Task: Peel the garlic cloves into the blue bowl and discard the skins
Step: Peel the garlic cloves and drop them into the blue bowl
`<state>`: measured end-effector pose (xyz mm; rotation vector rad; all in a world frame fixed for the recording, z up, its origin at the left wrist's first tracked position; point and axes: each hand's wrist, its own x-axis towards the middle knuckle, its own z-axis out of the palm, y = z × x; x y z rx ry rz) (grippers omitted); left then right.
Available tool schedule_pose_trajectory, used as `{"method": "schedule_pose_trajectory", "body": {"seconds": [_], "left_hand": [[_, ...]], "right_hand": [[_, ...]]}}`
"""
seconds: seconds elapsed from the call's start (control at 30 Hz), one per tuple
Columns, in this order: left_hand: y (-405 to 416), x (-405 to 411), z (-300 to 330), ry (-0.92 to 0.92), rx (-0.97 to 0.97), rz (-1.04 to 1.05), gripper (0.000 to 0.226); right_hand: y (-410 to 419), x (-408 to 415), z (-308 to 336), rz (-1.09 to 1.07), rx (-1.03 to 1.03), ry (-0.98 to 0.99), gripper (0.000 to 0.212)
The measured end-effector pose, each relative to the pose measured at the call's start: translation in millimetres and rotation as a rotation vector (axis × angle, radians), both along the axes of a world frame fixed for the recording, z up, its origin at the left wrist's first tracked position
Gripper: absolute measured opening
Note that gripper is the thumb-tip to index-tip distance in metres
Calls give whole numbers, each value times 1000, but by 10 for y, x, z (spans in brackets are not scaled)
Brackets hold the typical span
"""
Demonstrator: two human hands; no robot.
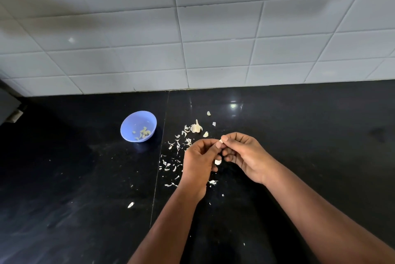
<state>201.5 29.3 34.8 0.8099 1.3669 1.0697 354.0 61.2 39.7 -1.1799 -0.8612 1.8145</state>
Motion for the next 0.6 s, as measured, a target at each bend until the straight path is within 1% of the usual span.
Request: {"method": "schedule_pose_trajectory", "body": {"seconds": [0.03, 0.1, 0.17, 0.23, 0.4, 0.47, 0.6], "left_hand": [[9, -37, 7, -36, -10, 3, 11], [34, -147, 4, -34, -13, 2, 12], [58, -277, 3, -6, -8, -3, 12], [82, -421, -6, 26, -8, -5, 12], [103, -749, -35, 154, -7, -24, 9], [122, -852, -32, 198, -12, 25, 11], [201, -1145, -37, 200, -22, 179, 8]], "right_hand": [[4, -24, 15, 5, 6, 4, 11], [22, -81, 46, 35, 23, -14, 12], [42, -139, 79, 93, 31, -43, 19], [71, -211, 100, 142, 33, -79, 22], [136, -498, 134, 182, 19, -227, 16], [191, -605, 179, 188, 23, -328, 14], [360, -845, 283, 243, 96, -624, 3]]}}
